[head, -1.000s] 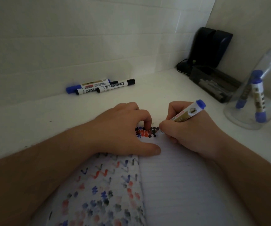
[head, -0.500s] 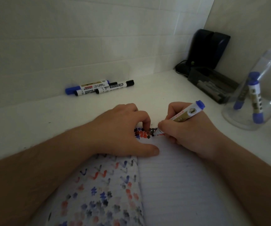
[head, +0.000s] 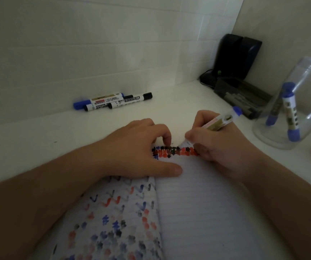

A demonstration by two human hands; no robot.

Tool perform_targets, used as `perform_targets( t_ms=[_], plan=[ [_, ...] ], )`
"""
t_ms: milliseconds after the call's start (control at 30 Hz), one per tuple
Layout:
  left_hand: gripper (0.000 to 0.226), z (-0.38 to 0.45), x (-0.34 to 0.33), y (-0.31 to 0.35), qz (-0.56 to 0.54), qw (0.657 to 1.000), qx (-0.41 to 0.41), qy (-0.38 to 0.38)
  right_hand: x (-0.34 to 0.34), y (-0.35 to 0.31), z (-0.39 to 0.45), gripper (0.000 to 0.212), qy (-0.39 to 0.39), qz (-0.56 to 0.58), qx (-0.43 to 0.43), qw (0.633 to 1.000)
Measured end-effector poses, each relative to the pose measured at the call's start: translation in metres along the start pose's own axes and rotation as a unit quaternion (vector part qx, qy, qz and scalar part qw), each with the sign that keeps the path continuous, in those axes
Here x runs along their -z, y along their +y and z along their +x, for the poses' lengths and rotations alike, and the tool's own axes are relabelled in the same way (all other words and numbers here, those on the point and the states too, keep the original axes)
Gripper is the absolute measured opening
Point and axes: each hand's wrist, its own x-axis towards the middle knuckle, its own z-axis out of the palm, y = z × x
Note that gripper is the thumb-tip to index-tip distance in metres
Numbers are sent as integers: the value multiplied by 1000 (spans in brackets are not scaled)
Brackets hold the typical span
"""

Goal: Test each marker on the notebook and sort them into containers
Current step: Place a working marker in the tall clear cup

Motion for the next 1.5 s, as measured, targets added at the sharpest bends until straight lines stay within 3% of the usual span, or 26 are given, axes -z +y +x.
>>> perform_targets(
  t_ms=[100, 233, 367, 533, 967, 1167, 1300, 1400, 1500],
  plan=[
    [29, 3, -1, -5, -99, 993, 17, 56, 11, -5, 2, 29, -27, 139, 2, 990],
    [46, 8, -3, -17, -131, 984, 46, 113, 19, -8, 4, 6, -31, 144, 16, 989],
    [36, 11, -5, -21, -169, 971, 59, 161, 15, -4, 5, 34, -47, 183, -38, 981],
    [33, 10, -6, -19, -172, 967, 42, 185, 14, 0, 8, 37, -11, 157, -40, 987],
    [32, 11, -5, -19, -153, 965, -4, 211, 12, -1, 6, 35, -23, 148, -47, 988],
    [20, 8, -1, -15, -152, 951, -87, 256, 15, -1, 5, 5, -1, 66, 44, 997],
    [24, 7, -4, -12, -206, 947, -83, 234, 15, -1, 2, 15, 9, -37, 131, 991],
    [29, 6, -5, -4, -180, 954, -81, 225, 11, 0, 2, 19, 6, -18, 130, 991],
    [19, 9, -2, -3, -125, 955, -91, 253, 7, 2, 3, 20, -6, 13, 117, 993]
  ],
)
